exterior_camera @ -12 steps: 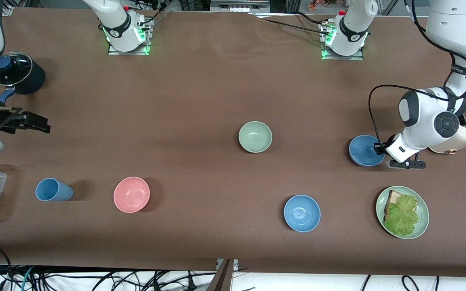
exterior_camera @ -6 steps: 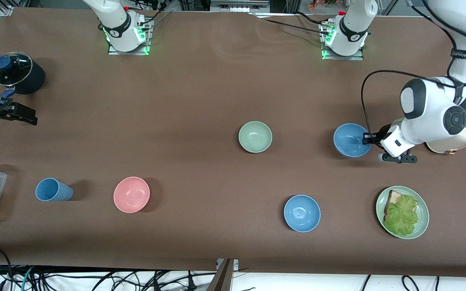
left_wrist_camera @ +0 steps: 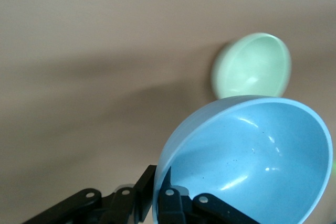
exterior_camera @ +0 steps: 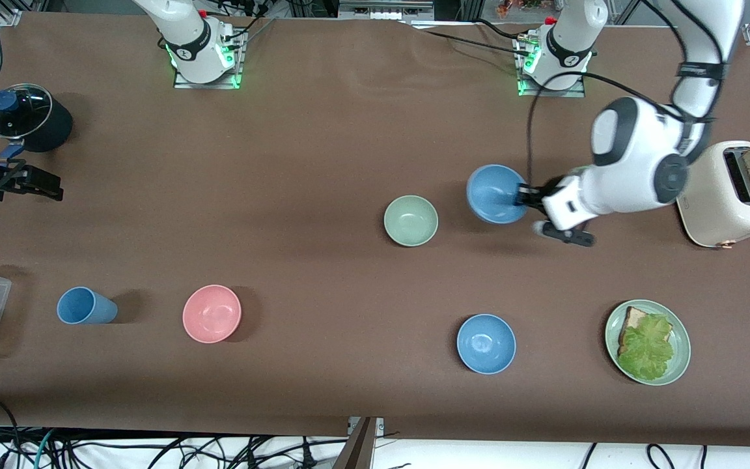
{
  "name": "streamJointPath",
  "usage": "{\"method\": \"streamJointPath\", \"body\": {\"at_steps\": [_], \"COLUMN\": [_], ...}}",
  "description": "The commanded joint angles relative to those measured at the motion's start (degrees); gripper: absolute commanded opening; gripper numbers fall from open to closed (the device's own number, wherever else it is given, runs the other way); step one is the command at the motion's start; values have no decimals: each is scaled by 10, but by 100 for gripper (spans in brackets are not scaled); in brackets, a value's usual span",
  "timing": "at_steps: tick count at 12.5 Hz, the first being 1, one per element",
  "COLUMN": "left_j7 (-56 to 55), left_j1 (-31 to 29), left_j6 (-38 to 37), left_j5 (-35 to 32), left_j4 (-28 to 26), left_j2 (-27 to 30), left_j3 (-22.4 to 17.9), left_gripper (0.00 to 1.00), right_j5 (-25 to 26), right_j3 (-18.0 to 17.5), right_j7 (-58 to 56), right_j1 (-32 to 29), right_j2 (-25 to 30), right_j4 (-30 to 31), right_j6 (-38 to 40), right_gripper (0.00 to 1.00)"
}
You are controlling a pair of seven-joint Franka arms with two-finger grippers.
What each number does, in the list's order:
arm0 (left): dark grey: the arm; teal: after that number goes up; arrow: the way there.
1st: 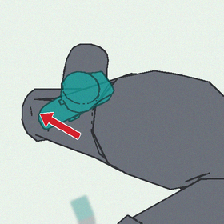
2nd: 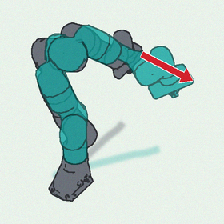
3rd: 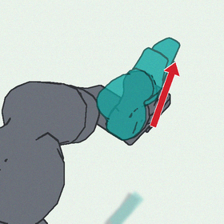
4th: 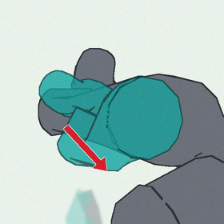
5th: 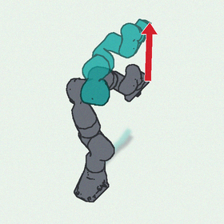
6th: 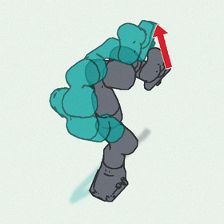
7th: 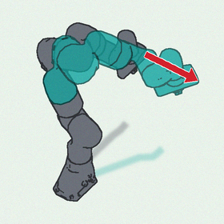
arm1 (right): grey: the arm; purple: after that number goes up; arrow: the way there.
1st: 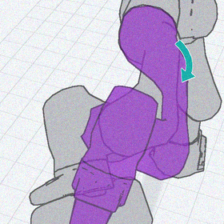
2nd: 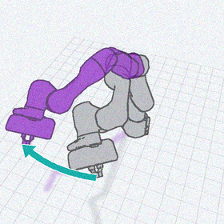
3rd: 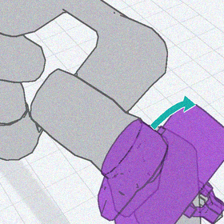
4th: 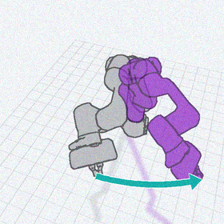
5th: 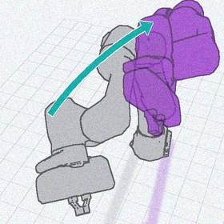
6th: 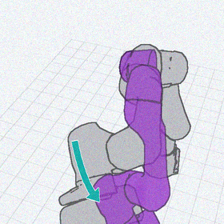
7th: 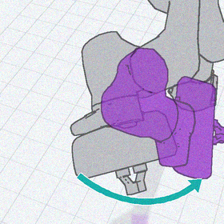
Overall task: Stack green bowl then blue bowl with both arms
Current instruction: 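Carry the light blue bowl with the left gripper over the green bowl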
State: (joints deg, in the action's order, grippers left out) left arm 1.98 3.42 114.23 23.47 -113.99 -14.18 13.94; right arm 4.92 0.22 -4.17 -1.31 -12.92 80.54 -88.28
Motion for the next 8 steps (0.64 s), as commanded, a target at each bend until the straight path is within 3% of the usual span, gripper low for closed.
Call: {"method": "streamJointPath", "body": {"at_steps": [1,4,8], "left_j7": [-84,-142,-151], "left_j1": [51,91,108], "left_j6": [41,117,135], "left_j5": [25,20,17], "left_j4": [21,46,72], "left_j2": [-37,-81,-117], "left_j3": [10,11,10], "left_gripper": [0,0,0], "right_j5": [9,9,8], "right_j3": [-4,-3,-7], "right_j7": [-7,-7,-2], "right_j1": [2,0,3], "right_j2": [10,10,7], "right_j4": [3,2,2], "right_j6": [0,-1,-2], "right_gripper": [100,100,100]}}
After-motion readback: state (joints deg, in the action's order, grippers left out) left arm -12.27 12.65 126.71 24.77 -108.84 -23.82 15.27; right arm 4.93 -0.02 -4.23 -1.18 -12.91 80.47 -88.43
